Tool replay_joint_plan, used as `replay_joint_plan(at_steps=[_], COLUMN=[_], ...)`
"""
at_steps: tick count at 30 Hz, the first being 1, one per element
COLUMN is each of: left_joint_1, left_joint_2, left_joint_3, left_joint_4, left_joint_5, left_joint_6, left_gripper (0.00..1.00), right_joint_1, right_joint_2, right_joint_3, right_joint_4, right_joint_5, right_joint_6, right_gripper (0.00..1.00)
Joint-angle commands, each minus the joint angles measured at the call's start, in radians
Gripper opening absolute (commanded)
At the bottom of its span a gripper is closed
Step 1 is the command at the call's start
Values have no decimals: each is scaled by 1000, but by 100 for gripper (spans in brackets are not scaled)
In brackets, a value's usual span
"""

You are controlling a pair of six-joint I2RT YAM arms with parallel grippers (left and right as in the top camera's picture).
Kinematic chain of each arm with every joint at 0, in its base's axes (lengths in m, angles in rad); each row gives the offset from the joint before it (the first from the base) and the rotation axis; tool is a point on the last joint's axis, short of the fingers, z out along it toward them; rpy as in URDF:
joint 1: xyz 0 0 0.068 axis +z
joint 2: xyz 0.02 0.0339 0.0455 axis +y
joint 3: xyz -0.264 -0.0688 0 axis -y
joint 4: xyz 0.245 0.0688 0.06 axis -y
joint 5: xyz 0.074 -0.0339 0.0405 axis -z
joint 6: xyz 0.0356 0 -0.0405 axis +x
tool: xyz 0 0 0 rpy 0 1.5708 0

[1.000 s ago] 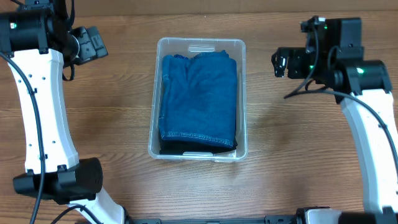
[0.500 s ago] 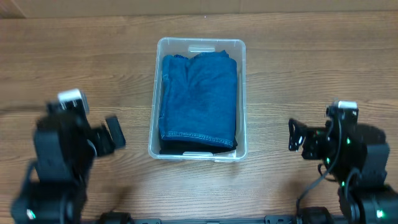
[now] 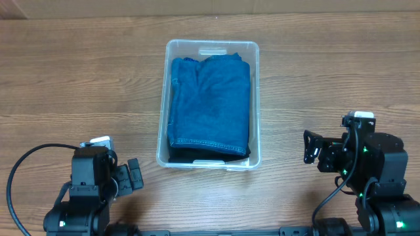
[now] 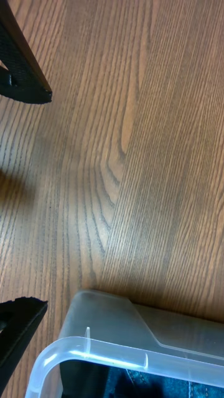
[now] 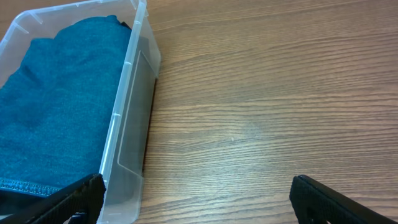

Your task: Pack container

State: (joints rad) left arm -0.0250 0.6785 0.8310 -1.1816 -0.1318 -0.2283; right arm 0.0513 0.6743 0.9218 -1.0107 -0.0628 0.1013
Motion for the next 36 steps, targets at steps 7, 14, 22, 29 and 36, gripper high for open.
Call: replay_joint_plan(at_steps=[7,14,22,29,36], left_joint_1=[-2,-2,-2,-2,-2], left_joint_2=[0,0,0,0,0], left_joint_3=[-5,-5,-5,-5,-5], left_joint_4=[4,4,4,4,4], left_joint_5=[-2,-2,-2,-2,-2], left_joint_6=[11,11,11,11,11], left_gripper=[100,100,100,100,100], right_joint_1=[-1,-1,0,-13,-13], right_joint_2=[-325,-620,-672,-671,-671], right_joint_3=[-205,-773,-914,-913,-914], right_joint_4=[159,879,926,927,927], right_joint_5=[10,1,40,40,40], right_joint_6=[-4,-26,-29,-29,-29], right_gripper=[100,100,100,100,100])
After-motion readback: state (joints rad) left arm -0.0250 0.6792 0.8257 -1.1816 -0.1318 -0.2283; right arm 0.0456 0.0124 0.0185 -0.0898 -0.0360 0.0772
